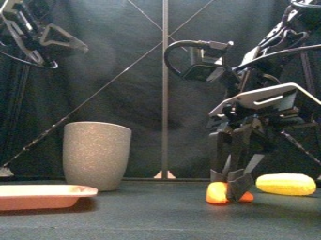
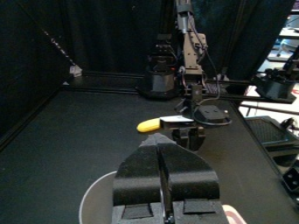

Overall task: Pick the tangerine then place it in the grey bowl
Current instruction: Place tangerine in the grey bowl

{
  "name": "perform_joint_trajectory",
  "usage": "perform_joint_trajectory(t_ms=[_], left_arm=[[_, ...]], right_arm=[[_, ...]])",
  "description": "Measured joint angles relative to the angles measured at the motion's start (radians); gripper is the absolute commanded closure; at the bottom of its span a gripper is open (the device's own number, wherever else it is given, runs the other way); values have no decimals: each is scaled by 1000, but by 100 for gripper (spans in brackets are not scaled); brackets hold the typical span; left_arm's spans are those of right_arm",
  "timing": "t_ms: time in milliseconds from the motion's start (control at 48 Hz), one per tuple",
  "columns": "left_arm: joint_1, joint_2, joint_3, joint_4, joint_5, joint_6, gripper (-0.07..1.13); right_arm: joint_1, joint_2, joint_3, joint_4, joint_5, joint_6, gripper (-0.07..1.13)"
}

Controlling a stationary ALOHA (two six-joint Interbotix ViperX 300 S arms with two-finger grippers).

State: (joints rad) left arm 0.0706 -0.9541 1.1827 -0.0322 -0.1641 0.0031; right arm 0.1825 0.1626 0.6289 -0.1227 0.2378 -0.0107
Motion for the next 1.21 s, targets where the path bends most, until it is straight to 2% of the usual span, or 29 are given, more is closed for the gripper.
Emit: perform_joint_trajectory(t_ms=[417,604,938,1208], left_arm=[[0,0,6,-2,0,0,96],[0,0,5,0,-9,0,96],[3,0,23,0,-18,0,96],[6,2,26,2,-25,0,96]], right_arm=[[-8,-40,-64,-29,0,8,55],[-61,-92,-133,-46,-40,12,55],[-244,-78,-195,-138,-416,17,55],[-308,0,-236,-97,-543,20,55]])
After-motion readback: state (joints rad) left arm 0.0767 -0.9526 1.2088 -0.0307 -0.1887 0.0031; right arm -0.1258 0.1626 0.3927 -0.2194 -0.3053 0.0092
